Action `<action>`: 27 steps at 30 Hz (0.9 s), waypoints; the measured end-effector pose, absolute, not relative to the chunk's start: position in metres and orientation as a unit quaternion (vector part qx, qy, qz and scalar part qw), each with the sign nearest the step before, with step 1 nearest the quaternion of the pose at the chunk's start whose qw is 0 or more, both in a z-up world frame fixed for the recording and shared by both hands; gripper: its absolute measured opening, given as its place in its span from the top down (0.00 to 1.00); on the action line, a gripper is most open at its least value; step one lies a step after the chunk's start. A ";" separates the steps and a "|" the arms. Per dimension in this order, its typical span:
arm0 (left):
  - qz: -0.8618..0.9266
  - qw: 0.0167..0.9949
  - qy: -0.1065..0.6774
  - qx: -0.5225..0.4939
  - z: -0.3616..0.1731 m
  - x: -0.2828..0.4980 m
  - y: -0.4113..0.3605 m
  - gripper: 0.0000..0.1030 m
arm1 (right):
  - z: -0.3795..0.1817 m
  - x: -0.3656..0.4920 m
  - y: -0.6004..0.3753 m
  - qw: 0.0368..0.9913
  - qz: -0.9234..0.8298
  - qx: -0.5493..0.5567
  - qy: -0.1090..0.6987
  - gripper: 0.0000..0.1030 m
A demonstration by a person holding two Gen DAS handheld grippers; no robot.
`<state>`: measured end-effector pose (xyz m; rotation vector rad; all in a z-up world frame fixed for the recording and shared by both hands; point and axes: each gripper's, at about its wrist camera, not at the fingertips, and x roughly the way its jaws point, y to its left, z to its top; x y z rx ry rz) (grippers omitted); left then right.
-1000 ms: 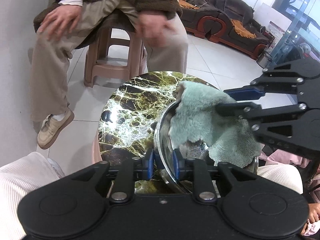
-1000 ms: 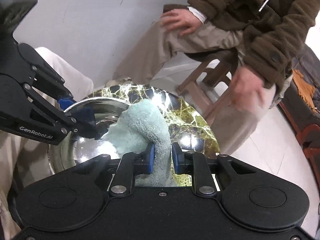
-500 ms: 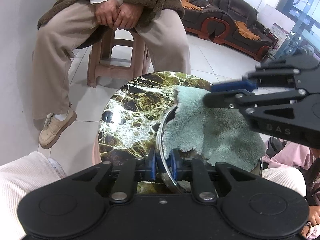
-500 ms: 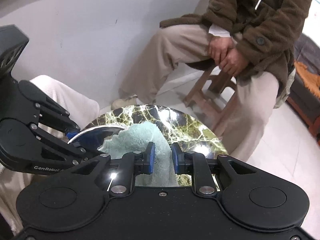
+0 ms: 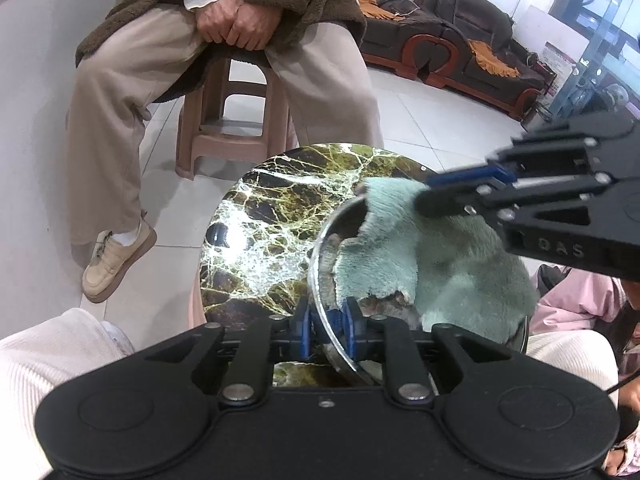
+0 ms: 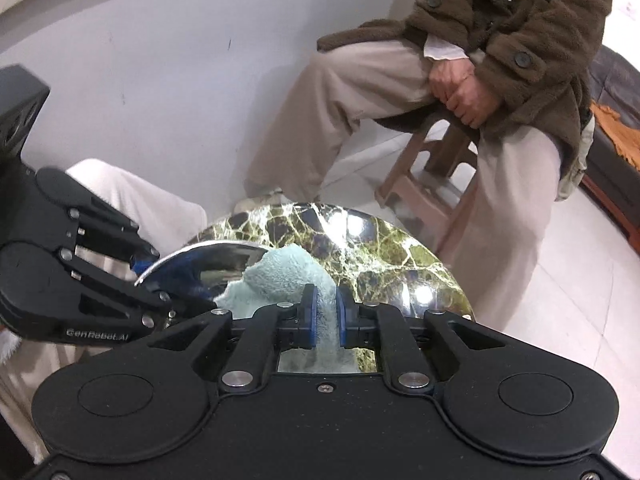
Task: Clean bowl
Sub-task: 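Hold the bowl rim with the left gripper while the right gripper rubs the towel across the bowl bottom, then hold the bowl rim with the left gripper while the right gripper sweeps the towel along the inner wall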
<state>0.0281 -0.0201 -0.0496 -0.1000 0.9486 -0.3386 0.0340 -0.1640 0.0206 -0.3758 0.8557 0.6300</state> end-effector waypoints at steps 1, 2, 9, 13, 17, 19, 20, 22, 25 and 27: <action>-0.162 0.875 0.454 -0.050 -0.050 0.028 -0.020 0.86 | 0.019 0.029 -0.169 0.844 0.294 -0.177 0.411 0.91; -0.162 0.875 0.454 -0.052 -0.050 0.029 -0.019 0.86 | 0.017 0.024 -0.173 0.843 0.290 -0.176 0.416 0.91; -0.179 0.872 0.455 -0.032 -0.052 0.030 -0.022 0.86 | 0.014 0.030 -0.159 0.835 0.294 -0.210 0.415 0.91; -0.178 0.874 0.452 -0.031 -0.054 0.029 -0.022 0.85 | 0.012 0.042 -0.151 0.832 0.309 -0.211 0.409 0.90; -0.170 0.880 0.442 -0.036 -0.056 0.026 -0.023 0.85 | 0.004 0.037 -0.168 0.840 0.294 -0.159 0.428 0.90; -0.167 0.882 0.438 -0.043 -0.058 0.024 -0.022 0.85 | -0.001 0.030 -0.182 0.846 0.275 -0.116 0.441 0.90; -0.167 0.883 0.437 -0.046 -0.058 0.023 -0.021 0.85 | -0.003 0.025 -0.189 0.850 0.266 -0.083 0.446 0.90; -0.166 0.884 0.433 -0.055 -0.060 0.023 -0.020 0.85 | -0.007 0.016 -0.202 0.857 0.248 -0.020 0.452 0.88; -0.161 0.887 0.427 -0.073 -0.060 0.022 -0.020 0.85 | -0.014 0.006 -0.218 0.861 0.220 0.069 0.453 0.87; -0.160 0.889 0.421 -0.084 -0.056 0.023 -0.018 0.86 | -0.019 -0.001 -0.226 0.863 0.199 0.116 0.449 0.87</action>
